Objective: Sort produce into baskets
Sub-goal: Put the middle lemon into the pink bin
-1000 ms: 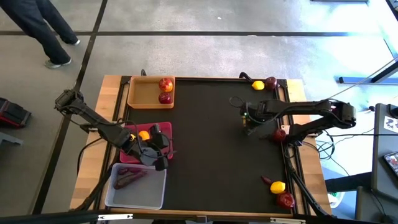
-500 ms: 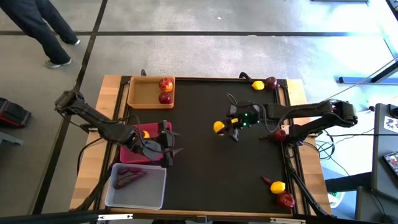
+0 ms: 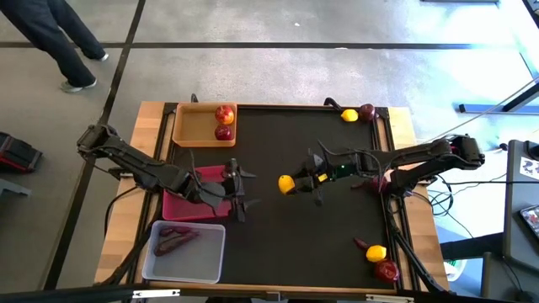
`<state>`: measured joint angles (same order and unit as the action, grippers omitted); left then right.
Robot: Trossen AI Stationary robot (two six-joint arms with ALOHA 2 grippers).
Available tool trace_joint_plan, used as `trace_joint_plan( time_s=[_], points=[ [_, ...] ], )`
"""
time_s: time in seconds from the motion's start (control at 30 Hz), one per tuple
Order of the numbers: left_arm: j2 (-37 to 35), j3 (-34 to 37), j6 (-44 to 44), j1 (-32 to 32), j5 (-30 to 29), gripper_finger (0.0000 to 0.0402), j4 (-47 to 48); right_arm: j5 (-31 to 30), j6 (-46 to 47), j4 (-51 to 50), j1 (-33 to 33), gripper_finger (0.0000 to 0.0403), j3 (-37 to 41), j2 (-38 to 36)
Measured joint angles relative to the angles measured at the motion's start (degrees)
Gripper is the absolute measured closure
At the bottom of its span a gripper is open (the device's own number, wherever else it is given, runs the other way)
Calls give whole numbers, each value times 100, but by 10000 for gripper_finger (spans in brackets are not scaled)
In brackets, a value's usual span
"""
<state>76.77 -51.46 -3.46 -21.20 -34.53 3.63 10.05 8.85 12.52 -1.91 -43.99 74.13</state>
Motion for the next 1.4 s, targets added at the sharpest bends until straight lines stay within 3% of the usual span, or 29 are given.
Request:
trace_joint_plan(
  time_s=[0.3, 0.47, 0.63, 0.9, 1.13, 1.4],
  points=[
    [680, 2, 1824, 31, -98, 61, -1718, 5, 30, 810, -92, 291, -2, 337],
    [723, 0, 2154, 123, -248, 61, -2012, 8, 36, 1207, -153, 291, -2, 597],
    [723, 0, 1784, 154, -246, 61, -2014, 8, -109, 1479, -151, 290, 0, 729],
    [723, 0, 340, 222, -48, 61, -2281, -80, -1392, 1483, -151, 290, 0, 754],
    [729, 0, -881, 402, 149, 61, -2480, -296, -1761, 1674, -151, 290, 0, 754],
    [918, 1, -1117, 539, 495, 63, -2601, -294, -1970, 2026, -151, 290, 0, 754]
  ],
)
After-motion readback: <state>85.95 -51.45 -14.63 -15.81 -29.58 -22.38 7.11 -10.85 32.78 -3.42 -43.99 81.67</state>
